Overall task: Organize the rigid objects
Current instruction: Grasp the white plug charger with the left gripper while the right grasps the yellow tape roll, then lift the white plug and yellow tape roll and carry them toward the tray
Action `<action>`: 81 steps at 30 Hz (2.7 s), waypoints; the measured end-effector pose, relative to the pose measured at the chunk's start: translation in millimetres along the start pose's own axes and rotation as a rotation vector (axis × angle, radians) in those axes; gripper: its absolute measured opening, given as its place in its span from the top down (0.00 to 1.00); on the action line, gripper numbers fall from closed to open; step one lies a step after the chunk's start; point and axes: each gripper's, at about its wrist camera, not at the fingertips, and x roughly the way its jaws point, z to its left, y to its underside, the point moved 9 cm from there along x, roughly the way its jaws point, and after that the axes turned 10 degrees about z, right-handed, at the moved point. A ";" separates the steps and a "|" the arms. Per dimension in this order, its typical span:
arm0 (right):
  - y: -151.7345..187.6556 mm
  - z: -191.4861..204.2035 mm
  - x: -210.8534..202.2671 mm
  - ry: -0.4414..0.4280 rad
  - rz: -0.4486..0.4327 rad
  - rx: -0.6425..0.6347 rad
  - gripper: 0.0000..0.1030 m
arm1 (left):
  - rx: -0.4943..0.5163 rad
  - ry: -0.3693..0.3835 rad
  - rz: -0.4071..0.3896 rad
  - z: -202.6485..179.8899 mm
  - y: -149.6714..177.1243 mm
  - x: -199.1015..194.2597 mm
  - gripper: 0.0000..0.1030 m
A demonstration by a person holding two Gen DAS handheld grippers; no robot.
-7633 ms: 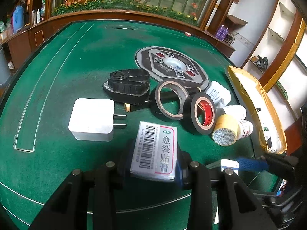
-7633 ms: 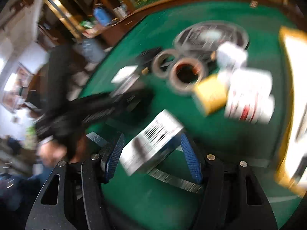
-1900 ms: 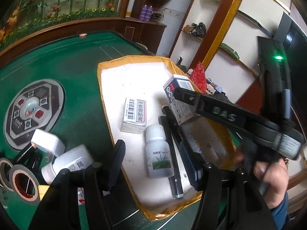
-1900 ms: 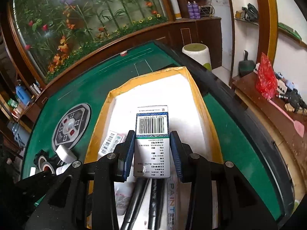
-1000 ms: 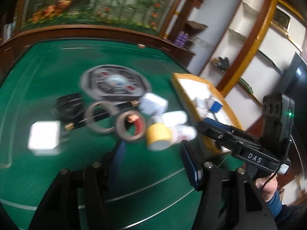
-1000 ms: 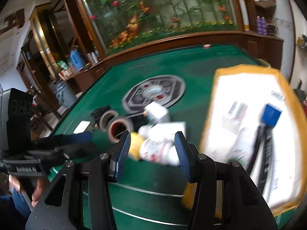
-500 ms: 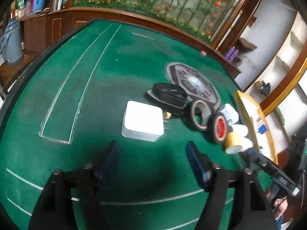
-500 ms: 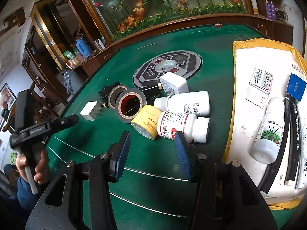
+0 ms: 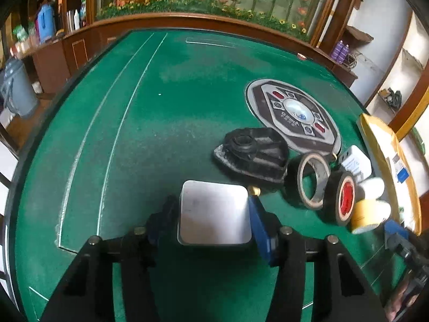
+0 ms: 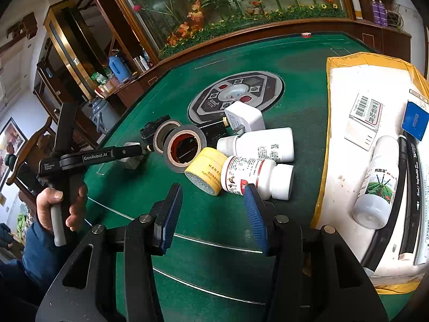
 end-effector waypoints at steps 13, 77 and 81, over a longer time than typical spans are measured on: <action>-32.7 18.8 11.5 0.077 0.003 -0.110 0.53 | -0.008 0.095 -0.008 -6.6 24.6 -11.6 0.48; 8.3 63.7 28.2 0.045 0.106 -0.226 0.54 | 0.152 0.113 -0.097 -47.6 28.5 -31.0 0.51; 8.3 63.6 22.7 0.050 0.097 -0.225 0.54 | 0.170 0.106 -0.118 -57.6 30.6 -35.5 0.51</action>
